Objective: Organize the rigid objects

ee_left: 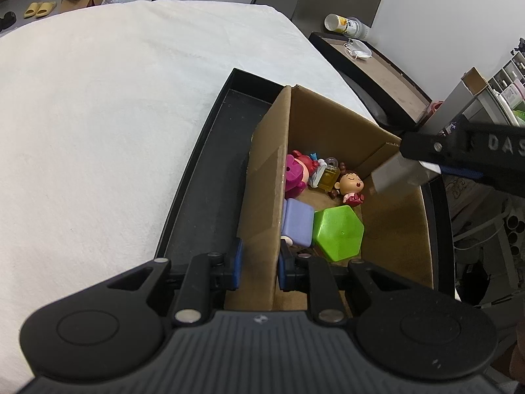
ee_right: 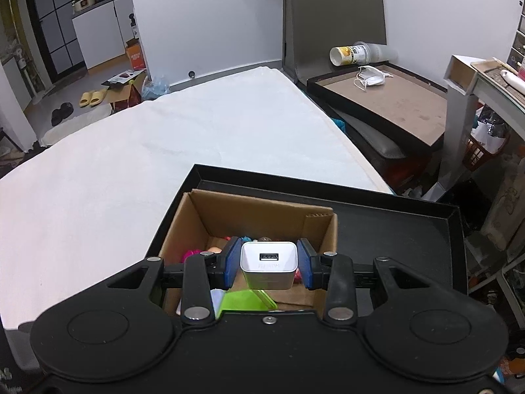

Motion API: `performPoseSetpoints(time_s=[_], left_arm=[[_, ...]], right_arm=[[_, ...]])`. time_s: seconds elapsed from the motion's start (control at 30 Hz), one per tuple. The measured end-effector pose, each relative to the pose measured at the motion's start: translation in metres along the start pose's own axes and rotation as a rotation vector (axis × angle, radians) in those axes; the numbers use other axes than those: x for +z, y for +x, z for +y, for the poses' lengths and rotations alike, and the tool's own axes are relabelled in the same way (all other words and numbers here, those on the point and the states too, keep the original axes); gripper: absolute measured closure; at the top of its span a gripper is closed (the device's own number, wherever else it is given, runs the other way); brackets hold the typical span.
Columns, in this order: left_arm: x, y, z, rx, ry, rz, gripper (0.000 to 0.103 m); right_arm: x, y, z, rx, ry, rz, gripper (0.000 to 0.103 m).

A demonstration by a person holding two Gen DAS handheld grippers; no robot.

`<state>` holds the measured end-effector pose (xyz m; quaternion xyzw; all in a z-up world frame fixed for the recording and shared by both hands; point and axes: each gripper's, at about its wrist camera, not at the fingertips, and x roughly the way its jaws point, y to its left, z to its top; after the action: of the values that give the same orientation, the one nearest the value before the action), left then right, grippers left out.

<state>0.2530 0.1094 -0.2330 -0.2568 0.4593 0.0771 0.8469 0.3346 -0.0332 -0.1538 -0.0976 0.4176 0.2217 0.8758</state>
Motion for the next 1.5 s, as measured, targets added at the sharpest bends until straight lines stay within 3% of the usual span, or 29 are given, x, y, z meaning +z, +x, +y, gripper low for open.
performPoseSetpoints(time_s=[0.13, 0.33, 0.4, 0.77, 1.03, 1.5], left_arm=[[0.000, 0.000, 0.000, 0.000, -0.001, 0.000, 0.083], [0.000, 0.001, 0.001, -0.004, -0.005, 0.001, 0.083], [0.000, 0.000, 0.001, -0.001, -0.003, 0.000, 0.083], [-0.001, -0.004, -0.001, 0.002, 0.004, -0.005, 0.084], [-0.004, -0.014, -0.012, 0.051, 0.063, -0.018, 0.084], [-0.007, -0.071, -0.027, 0.023, 0.139, 0.018, 0.083]], right_arm=[[0.003, 0.005, 0.004, 0.005, 0.021, -0.004, 0.065], [0.003, 0.004, 0.001, -0.008, 0.033, 0.005, 0.045], [0.002, 0.000, -0.002, -0.007, 0.033, 0.006, 0.045], [-0.025, -0.055, -0.048, -0.036, 0.144, -0.031, 0.035], [-0.046, -0.091, -0.081, -0.051, 0.243, -0.045, 0.028], [-0.067, -0.130, -0.097, -0.043, 0.320, -0.063, 0.008]])
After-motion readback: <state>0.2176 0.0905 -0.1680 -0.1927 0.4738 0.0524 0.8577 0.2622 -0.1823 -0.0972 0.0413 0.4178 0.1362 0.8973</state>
